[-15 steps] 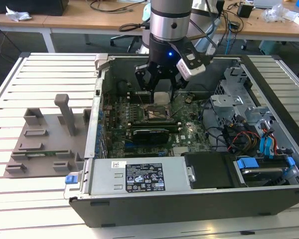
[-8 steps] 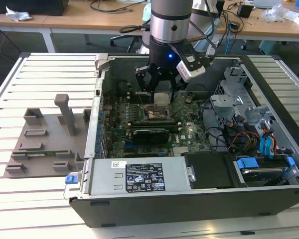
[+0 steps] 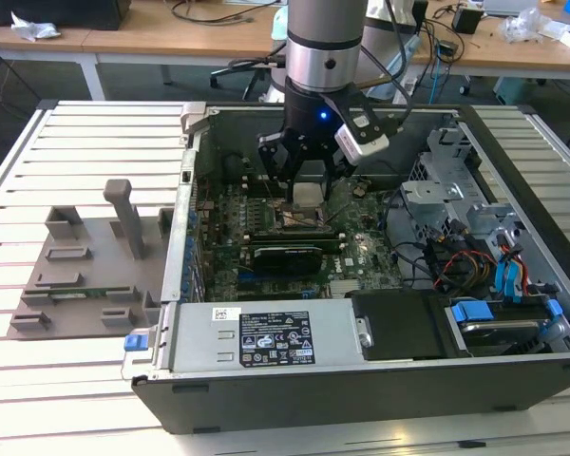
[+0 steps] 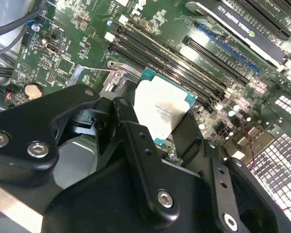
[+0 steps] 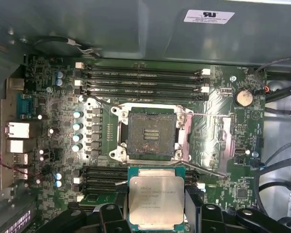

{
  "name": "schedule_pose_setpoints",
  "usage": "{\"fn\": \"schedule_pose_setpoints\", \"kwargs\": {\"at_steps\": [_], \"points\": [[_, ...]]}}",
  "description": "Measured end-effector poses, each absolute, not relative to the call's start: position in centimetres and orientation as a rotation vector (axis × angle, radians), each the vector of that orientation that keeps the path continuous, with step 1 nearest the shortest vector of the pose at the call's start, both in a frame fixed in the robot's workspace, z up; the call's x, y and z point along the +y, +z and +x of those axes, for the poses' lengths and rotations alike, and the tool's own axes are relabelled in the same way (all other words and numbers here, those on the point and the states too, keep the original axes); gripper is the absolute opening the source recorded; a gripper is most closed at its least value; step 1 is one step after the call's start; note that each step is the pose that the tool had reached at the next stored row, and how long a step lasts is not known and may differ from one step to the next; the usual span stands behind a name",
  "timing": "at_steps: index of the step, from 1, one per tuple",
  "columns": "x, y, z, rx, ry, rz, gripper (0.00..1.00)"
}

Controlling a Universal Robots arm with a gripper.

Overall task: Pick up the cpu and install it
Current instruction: 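Pick up the cpu and move it towards the insertion slot, then place the cpu into insertion slot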

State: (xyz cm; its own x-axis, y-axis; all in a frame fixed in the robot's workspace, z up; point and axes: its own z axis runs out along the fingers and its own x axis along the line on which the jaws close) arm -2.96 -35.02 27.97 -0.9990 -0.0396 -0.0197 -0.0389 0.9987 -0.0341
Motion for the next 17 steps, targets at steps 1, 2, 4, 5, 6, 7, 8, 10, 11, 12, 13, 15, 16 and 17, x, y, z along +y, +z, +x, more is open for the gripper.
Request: {"fn": "schedule_pose_setpoints", "kwargs": {"at_steps": [1, 2, 4, 5, 6, 7, 8, 10, 11, 12, 13, 15, 16, 17], "points": [[-34.6, 27.8, -3.0, 3.12, -0.054, -0.061, 0.55], [-34.0, 27.7, -2.9, 3.12, -0.054, -0.062, 0.55], [-33.0, 27.3, -2.9, 3.12, -0.054, -0.061, 0.55], [-32.8, 27.1, -2.9, 3.12, -0.057, -0.061, 0.55], [-32.8, 27.1, -2.9, 3.12, -0.059, -0.062, 0.55], [-32.8, 27.1, -2.9, 3.12, -0.059, -0.062, 0.55], [-32.8, 27.1, -2.9, 3.12, -0.059, -0.062, 0.55], [-32.8, 27.1, -2.9, 3.12, -0.059, -0.061, 0.55], [-32.8, 27.1, -2.9, 3.12, -0.059, -0.061, 0.55], [-32.8, 27.1, -2.9, 3.12, -0.059, -0.061, 0.55], [-32.8, 27.1, -2.9, 3.12, -0.059, -0.061, 0.55], [-32.8, 27.1, -2.9, 3.12, -0.059, -0.061, 0.55], [-32.8, 27.1, -2.9, 3.12, -0.059, -0.061, 0.55], [-32.8, 27.1, -2.9, 3.12, -0.059, -0.061, 0.55]]}}
